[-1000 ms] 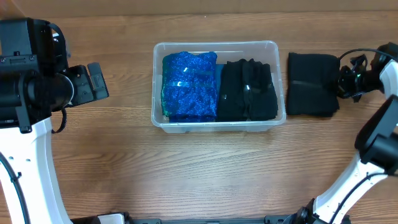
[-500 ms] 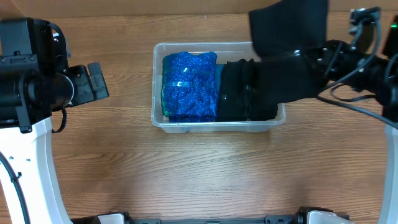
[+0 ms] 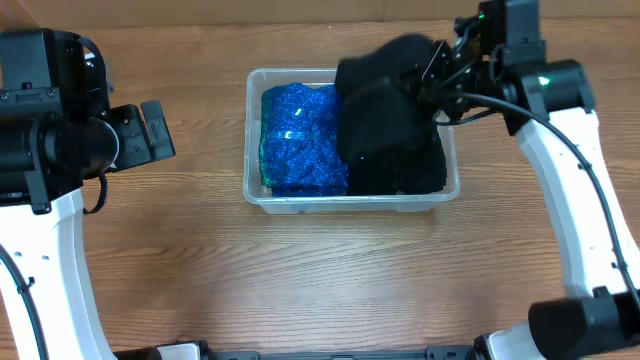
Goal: Pack container
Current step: 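Lower the black garment onto the bin's right half and release, then press and tuck the black garments down inside the bin with the right gripper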
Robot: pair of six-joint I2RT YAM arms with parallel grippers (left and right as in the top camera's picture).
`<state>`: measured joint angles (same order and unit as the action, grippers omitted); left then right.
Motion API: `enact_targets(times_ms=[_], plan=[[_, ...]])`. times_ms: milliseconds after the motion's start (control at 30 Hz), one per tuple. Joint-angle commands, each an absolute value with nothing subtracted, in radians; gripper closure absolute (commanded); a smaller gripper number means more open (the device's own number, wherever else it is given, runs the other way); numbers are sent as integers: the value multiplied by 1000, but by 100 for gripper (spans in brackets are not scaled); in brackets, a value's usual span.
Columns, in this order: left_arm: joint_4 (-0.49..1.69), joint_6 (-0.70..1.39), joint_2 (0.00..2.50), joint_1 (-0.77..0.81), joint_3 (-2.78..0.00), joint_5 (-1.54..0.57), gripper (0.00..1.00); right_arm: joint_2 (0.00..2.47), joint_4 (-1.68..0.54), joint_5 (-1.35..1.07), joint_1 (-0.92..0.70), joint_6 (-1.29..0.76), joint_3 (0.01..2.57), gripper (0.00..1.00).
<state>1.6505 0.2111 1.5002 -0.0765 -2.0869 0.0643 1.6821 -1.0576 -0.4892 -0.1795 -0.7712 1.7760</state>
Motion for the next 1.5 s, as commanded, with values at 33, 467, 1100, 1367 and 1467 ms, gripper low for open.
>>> enact_targets(times_ms=[33, 467, 1100, 1367, 1467], plan=[[1648, 224, 1504, -80, -2090, 62, 0, 1757, -1117, -412, -181, -719, 1775, 67], [1648, 224, 1504, -80, -2090, 62, 0, 1677, -1163, -437, -31, -467, 1787, 48], [1648, 224, 1504, -80, -2090, 62, 0, 2016, -1110, 5, -230, -444, 1606, 89], [1648, 224, 1504, -80, -2090, 62, 0, 2004, -1118, 38, -241, -436, 1647, 62], [1648, 224, 1504, -80, -2090, 62, 0, 1886, -1123, 43, -245, -410, 1687, 55]])
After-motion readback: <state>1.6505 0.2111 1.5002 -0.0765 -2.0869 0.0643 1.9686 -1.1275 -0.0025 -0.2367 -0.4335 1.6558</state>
